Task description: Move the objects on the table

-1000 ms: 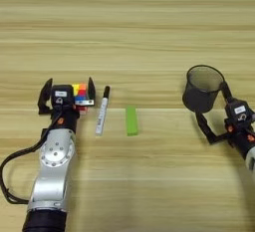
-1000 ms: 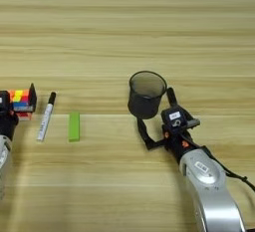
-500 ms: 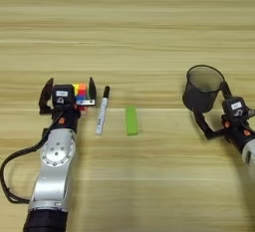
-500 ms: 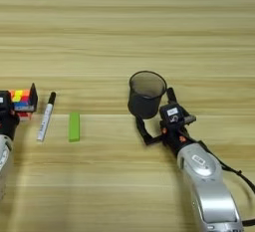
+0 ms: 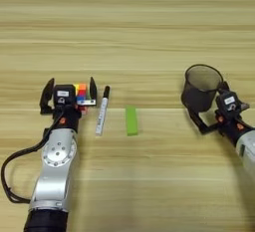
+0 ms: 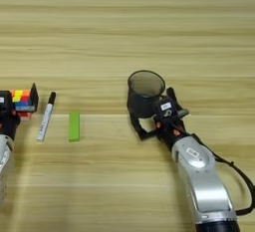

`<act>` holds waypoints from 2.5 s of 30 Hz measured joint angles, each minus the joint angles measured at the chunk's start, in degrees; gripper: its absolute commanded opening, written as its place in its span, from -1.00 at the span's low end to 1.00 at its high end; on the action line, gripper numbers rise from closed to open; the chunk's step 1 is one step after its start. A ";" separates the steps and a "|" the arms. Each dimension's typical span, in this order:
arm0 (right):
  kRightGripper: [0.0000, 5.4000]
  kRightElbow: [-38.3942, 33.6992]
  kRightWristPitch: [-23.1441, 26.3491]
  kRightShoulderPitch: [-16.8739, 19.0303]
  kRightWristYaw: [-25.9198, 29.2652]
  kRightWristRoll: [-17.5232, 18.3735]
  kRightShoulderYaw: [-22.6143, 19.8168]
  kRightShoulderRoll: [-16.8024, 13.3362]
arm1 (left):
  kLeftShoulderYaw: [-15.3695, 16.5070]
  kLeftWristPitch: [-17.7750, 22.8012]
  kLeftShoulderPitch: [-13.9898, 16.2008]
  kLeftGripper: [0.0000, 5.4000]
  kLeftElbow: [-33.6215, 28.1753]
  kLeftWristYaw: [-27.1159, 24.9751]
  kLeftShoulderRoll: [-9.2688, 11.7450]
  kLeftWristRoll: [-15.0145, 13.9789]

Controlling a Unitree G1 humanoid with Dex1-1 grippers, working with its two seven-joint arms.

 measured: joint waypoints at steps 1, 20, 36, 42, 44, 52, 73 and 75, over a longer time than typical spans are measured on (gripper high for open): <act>0.99 1.18 -0.38 -0.77 -0.14 -0.06 0.04 0.12 | -0.02 0.00 0.00 1.00 0.00 0.01 0.00 0.00; 0.99 7.54 -3.69 -4.49 -0.83 -1.18 0.46 0.39 | -0.04 -0.02 0.00 1.00 0.00 0.08 0.02 0.00; 0.99 12.47 -6.60 -7.86 -0.87 -1.17 0.43 0.74 | -0.05 -0.05 0.00 1.00 0.00 0.10 0.03 0.00; 0.99 14.44 -7.55 -9.03 -0.78 -1.14 0.43 1.24 | -0.04 -0.06 0.00 1.00 0.01 0.10 0.04 0.00; 0.99 14.95 -7.67 -9.54 -0.71 -1.12 0.43 1.47 | -0.05 -0.06 0.00 1.00 0.00 0.10 0.04 0.00; 0.82 16.29 -8.26 -9.98 0.37 -0.87 0.41 1.66 | -0.05 -0.06 0.01 1.00 0.00 0.11 0.03 0.00; 0.80 7.31 -6.06 -4.16 3.46 -0.02 3.31 2.48 | -0.20 -0.04 0.02 1.00 -0.04 0.54 -0.02 0.03; 0.80 5.45 -5.02 -2.62 3.91 0.00 4.39 2.56 | -0.21 -0.04 0.02 1.00 -0.06 0.55 -0.03 0.03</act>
